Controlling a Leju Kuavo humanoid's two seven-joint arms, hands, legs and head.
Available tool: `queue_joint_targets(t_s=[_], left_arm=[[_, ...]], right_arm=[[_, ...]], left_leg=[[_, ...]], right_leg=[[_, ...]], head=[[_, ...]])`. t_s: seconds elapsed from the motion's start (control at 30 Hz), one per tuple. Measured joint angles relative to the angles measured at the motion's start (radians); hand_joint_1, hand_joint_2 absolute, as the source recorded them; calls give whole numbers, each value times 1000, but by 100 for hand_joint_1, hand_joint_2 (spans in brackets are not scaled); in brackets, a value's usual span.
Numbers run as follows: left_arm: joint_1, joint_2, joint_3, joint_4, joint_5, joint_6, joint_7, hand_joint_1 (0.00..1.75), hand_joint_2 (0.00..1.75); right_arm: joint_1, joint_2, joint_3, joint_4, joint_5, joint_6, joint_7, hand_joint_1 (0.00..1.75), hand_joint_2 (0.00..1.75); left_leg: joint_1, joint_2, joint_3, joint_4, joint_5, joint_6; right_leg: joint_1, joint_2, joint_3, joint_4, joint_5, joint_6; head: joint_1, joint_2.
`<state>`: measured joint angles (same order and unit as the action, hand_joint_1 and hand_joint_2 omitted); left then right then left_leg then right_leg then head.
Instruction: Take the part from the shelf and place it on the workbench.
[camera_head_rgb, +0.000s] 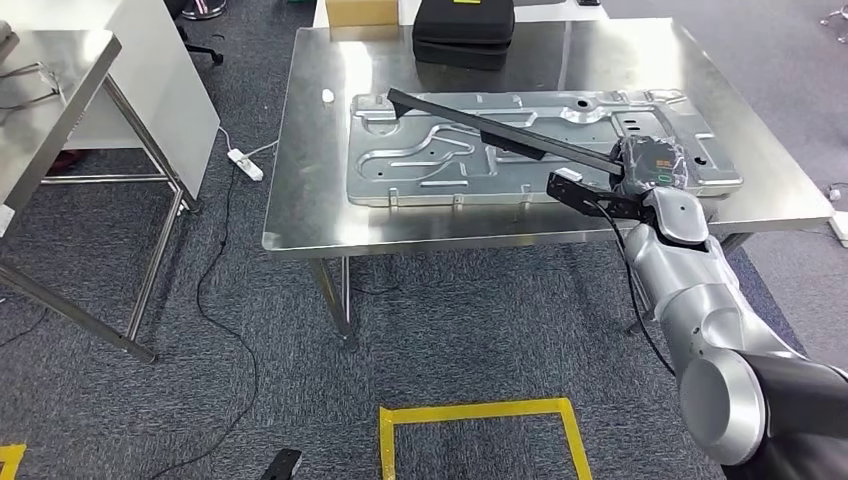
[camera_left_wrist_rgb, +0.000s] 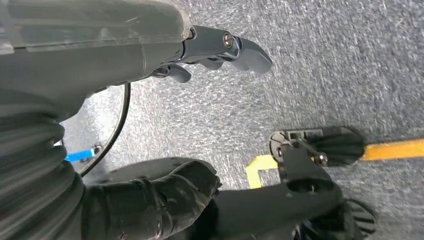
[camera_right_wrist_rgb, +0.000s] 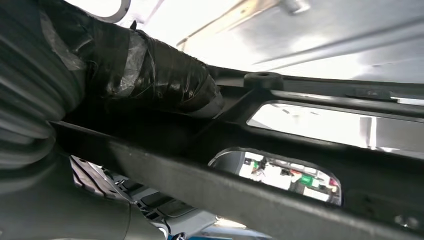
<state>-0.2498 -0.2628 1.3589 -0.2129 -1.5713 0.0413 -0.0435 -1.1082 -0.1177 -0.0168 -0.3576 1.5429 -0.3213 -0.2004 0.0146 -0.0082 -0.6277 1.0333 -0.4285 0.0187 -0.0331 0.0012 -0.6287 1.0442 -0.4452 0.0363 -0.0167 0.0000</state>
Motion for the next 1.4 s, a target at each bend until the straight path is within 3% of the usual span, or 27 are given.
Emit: queue_joint_targets(t_s=[0.07, 0.13, 0.17, 0.2, 0.23, 0.3, 0.33, 0.37, 0.43, 0.53, 0.57, 0.63, 0.67, 0.7, 0.73, 0.8, 0.83, 0.9, 1.03, 1.07, 1.13, 1.17, 1.2, 1.23, 1.27, 1.33, 1.4], left_arm=[[-1, 0, 0, 0, 0, -1, 0, 0, 175], [-1, 0, 0, 0, 0, -3, -1, 0, 175], [0, 0, 0, 0, 0, -3, -2, 0, 175], [1, 0, 0, 0, 0, -4, -3, 0, 175], [2, 0, 0, 0, 0, -4, -4, 0, 175], [3, -2, 0, 0, 0, -4, -6, 0, 175], [3, -3, 0, 0, 0, -4, -7, 0, 175], [2, -5, -1, 1, 0, -4, -8, 0, 175], [0, -7, -1, 1, 0, -4, -10, 0, 175], [0, -7, -1, 0, 0, -3, -10, 0, 175], [0, -7, -1, 0, 0, -2, -10, 0, 175], [1, -7, -1, 0, 1, 0, -8, 0, 175], [3, -6, -1, 0, 1, 2, -6, 0, 175], [5, -5, -1, 0, 1, 4, -4, 0, 175], [7, -3, -1, 0, 1, 6, -3, 0, 175], [8, 0, -1, 0, 1, 10, -2, 0, 175], [9, 0, -1, 0, 2, 11, -2, 0, 175], [7, 1, -1, 0, 2, 13, -1, 0, 175], [6, 2, -1, 0, 2, 15, 0, 0, 175], [5, 2, -1, 0, 2, 15, 0, 0, 175], [4, 2, -1, 0, 2, 16, 1, 0, 175], [5, 2, -1, 0, 2, 16, 1, 0, 175], [5, 2, -1, 0, 2, 16, 1, 0, 175], [6, 2, -1, 0, 2, 15, 0, 0, 175], [6, 2, -1, 0, 2, 15, 0, 0, 175], [6, 1, -1, 0, 2, 14, 0, 0, 175], [6, 1, -1, 0, 2, 9, 0, 0, 175]], right_arm=[[0, 0, 0, 0, -4, -2, 0, 175, 175], [3, -1, 0, 1, -6, -3, 2, 175, 175], [5, -1, 0, 1, -6, -3, 5, 175, 175], [7, -1, 0, 1, -7, -2, 9, 175, 175], [8, -1, 0, 1, -8, -2, 12, 175, 175], [7, -3, 0, 1, -9, -2, 15, 175, 175], [6, -4, 0, 1, -9, -2, 15, 175, 175], [5, -4, 0, 1, -9, -2, 16, 175, 175], [4, -5, 0, 1, -9, -1, 16, 175, 175], [4, -5, 0, 0, -8, -1, 21, 175, 175], [4, -6, 0, 0, -8, -1, 21, 175, 175], [4, -5, 0, 1, -8, 0, 21, 175, 175], [7, -5, 0, 1, -8, 0, 22, 175, 175], [10, -5, 0, 1, -8, 0, 22, 175, 175], [13, -5, 0, 1, -8, 0, 23, 175, 175], [18, -5, 0, 1, -8, 0, 23, 175, 175], [18, -5, 0, 2, -8, 0, 23, 175, 175], [18, -5, 0, 2, -8, 0, 23, 175, 175], [20, -5, 0, 1, -9, -1, 24, 175, 175], [20, -6, 0, 1, -9, -1, 24, 175, 175], [20, -7, 0, 2, -9, -2, 23, 175, 175], [22, -8, 0, 2, -9, -2, 23, 175, 175], [26, -8, 0, 2, -9, -1, 22, 175, 175], [29, -8, 0, 2, -9, -2, 23, 175, 175], [30, -9, 0, 2, -9, -2, 23, 175, 175], [29, -11, 0, 2, -9, -3, 23, 175, 175], [28, -13, 0, 2, -10, -6, 21, 175, 175]], left_leg=[[2, 0, 4, -7, 1, 16], [-3, -1, 6, -7, -5, 27], [-7, -1, 8, -7, -8, 31], [-10, -2, 12, -7, -12, 34], [-14, -2, 18, -7, -15, 35], [-21, -2, 32, -7, -23, 35], [-22, -2, 37, -7, -27, 33], [-22, -1, 38, -7, -29, 30], [-21, 1, 38, -9, -32, 23], [-24, 2, 32, 15, -52, 8], [-23, 2, 12, 55, -72, 2], [-14, 2, -58, 179, -119, -8], [-10, 3, -94, 234, -130, -13], [-6, 3, -117, 259, -122, -18], [-2, 3, -122, 246, -92, -22], [3, 4, -85, 128, 1, -29], [2, 4, -62, 71, 33, -29], [-2, 3, -37, 11, 41, -21], [-2, 2, -28, -5, 29, 6], [0, 1, -25, -9, 28, 12], [-1, 0, -22, -10, 25, 21], [-2, -1, -22, -10, 24, 23], [-3, -2, -20, -9, 22, 25], [-5, -3, -18, -9, 20, 26], [-6, -4, -15, -8, 18, 26], [-10, -6, -8, -7, 14, 23], [-13, -7, -7, -6, 11, 16]], right_leg=[[0, -1, -33, 73, -42, 3], [4, -1, -101, 210, -96, 2], [6, -1, -131, 263, -107, 1], [8, -1, -145, 282, -100, -3], [11, -1, -138, 258, -73, -9], [23, -1, -77, 123, 4, -31], [30, -3, -46, 60, 27, -43], [36, -4, -24, 17, 34, -51], [43, -6, -10, -7, 24, -57], [30, -8, 13, -33, 22, -60], [24, -10, 22, -41, 22, -62], [23, -12, 31, -44, 16, -64], [22, -12, 35, -43, 11, -63], [20, -11, 41, -42, 5, -61], [17, -10, 49, -40, -2, -58], [11, -7, 65, -33, -21, -48], [10, -6, 68, -27, -29, -42], [12, -4, 63, -19, -38, -30], [9, -4, 52, 0, -55, -13], [9, -3, 34, 37, -75, -10], [9, -3, -36, 165, -126, -7], [10, -2, -76, 230, -144, -6], [10, -2, -103, 267, -143, -7], [10, -2, -113, 266, -123, -9], [11, -2, -102, 224, -85, -14], [17, -2, -45, 86, -8, -27], [25, -3, -6, 2, 15, -35]], head=[[0, 0], [0, 0], [0, 0], [0, 0], [0, 0], [0, 0], [-1, 0], [0, 0], [0, 0], [0, 0], [-1, 0], [-2, 0], [-2, 0], [-2, 0], [-2, 0], [-1, 0], [-2, 0], [-3, 0], [-3, 0], [-3, 0], [-2, 0], [-2, 0], [-2, 0], [-3, 0], [-3, 0], [-3, 0], [-2, 0]])
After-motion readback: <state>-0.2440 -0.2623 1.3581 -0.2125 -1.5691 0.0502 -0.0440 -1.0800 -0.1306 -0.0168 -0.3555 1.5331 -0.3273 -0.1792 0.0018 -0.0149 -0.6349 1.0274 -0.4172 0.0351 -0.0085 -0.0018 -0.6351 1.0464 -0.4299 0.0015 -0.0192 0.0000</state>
